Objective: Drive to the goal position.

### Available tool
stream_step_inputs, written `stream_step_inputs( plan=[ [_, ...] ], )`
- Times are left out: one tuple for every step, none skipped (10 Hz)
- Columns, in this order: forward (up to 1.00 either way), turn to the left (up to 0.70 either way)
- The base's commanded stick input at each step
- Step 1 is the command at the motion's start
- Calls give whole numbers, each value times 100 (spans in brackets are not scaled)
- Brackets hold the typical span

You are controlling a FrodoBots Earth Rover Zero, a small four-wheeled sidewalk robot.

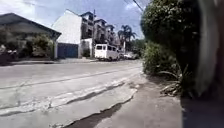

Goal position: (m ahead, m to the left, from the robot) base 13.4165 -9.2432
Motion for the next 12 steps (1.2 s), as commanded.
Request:
stream_step_inputs(
  plan=[
    [0, 70],
    [0, 70],
    [0, 70],
    [0, 70],
    [0, 70],
    [0, 70],
    [0, 70],
    [0, 70],
    [0, 70],
    [0, 70],
    [0, 69],
    [0, 49]
  ],
)
